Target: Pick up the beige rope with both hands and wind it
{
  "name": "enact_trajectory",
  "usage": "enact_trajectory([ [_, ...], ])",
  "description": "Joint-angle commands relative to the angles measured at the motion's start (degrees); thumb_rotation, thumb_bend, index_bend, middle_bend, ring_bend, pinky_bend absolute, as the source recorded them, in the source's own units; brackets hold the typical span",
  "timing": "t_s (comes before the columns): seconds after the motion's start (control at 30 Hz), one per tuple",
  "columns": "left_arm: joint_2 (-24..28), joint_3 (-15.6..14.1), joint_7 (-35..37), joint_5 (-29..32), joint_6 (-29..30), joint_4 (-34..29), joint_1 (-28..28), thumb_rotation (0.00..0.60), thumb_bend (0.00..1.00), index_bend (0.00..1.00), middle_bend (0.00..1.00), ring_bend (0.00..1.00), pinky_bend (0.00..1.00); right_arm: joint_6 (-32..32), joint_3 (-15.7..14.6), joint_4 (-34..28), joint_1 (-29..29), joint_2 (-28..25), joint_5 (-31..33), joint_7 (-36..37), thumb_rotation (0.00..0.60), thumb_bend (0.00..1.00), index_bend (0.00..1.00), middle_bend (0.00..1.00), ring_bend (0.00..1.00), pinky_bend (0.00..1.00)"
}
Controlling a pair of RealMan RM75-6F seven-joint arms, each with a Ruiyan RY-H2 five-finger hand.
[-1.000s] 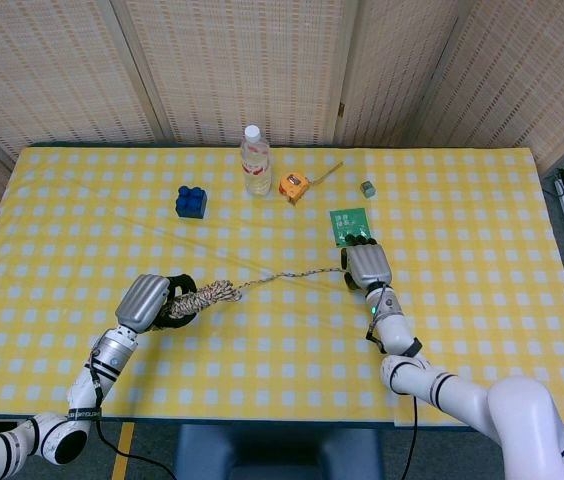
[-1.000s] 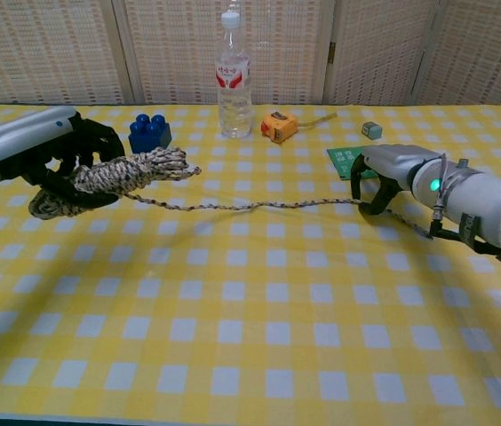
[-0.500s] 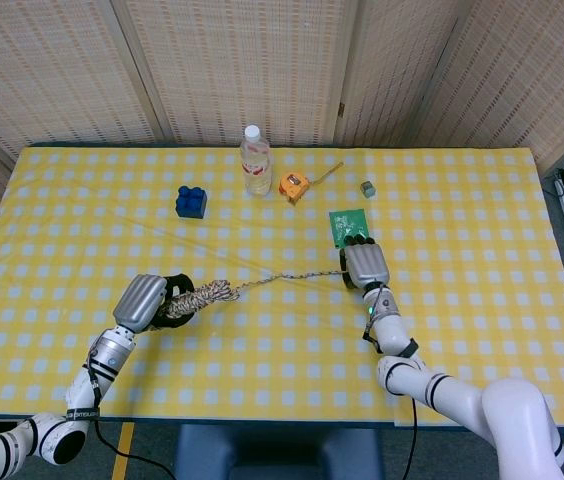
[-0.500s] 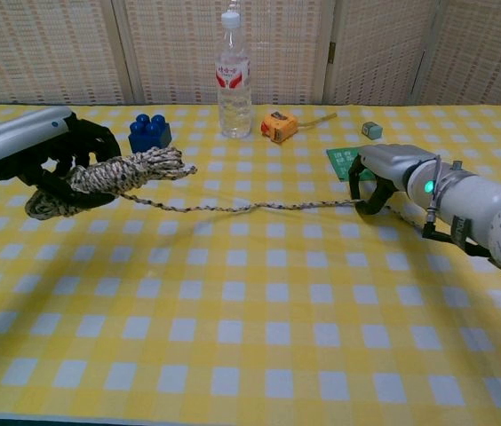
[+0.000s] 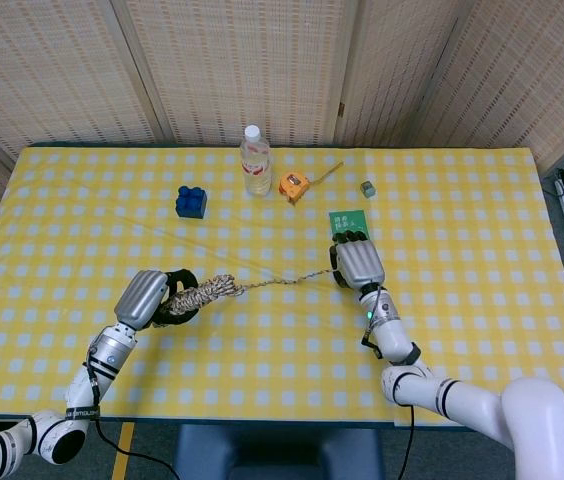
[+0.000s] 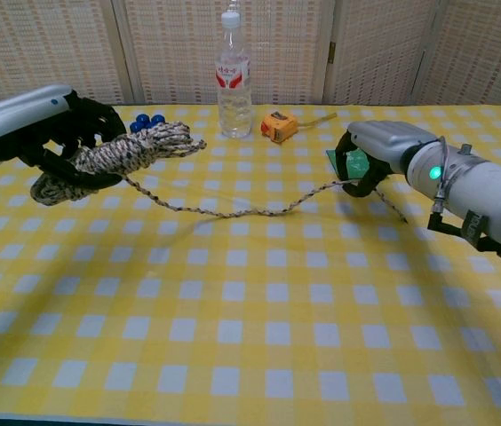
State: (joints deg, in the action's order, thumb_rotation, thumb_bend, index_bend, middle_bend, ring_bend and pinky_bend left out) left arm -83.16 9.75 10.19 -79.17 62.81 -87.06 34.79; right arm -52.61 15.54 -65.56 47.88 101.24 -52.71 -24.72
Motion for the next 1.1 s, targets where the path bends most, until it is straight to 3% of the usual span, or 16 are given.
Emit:
enact_trajectory([
  [0.03,0.6,0.8,0.0,-0.6,-0.4,-2.3,1.0,0.600,0.73,0.74,0.72,0.71,0.81,-4.2,1.1,-9.5,-1.0,-4.4,-4.5,1.9,0.600,0.43,0.69,0.28,0.21,0.16],
  [0.27,0.0,2.0,-4.7,-0.4,-2.2,-5.9,3.8,0.600,0.73,0.74,0.72,0.71,0.81,-4.6,5.9,-20.4,1.2,-7.1,-1.5,1.1,0.600,0.43,0.69,0.29,0.24,0.16],
  [0.47,-2.3,3.3,-12.3,3.2,-4.3,-6.7,6.5,0.600,0.73,0.74,0.72,0.71,0.81,-6.5,9.8,-25.3,3.5,-6.8,1.5,0.6,0.600,0.43,0.69,0.30,0.25,0.17],
  [0.83,-8.1,5.4,-31.3,17.8,-5.0,-8.4,11.0,0.600,0.73,0.73,0.72,0.71,0.81,-11.3,12.1,-30.9,5.9,-5.5,0.5,1.2,0.600,0.43,0.69,0.31,0.25,0.16],
  [1.1,-12.1,10.1,-37.8,35.3,-4.0,-6.2,14.8,0.600,0.73,0.73,0.73,0.72,0.81,-13.9,11.6,-35.3,4.4,-7.1,-3.1,4.6,0.600,0.43,0.69,0.30,0.25,0.17],
])
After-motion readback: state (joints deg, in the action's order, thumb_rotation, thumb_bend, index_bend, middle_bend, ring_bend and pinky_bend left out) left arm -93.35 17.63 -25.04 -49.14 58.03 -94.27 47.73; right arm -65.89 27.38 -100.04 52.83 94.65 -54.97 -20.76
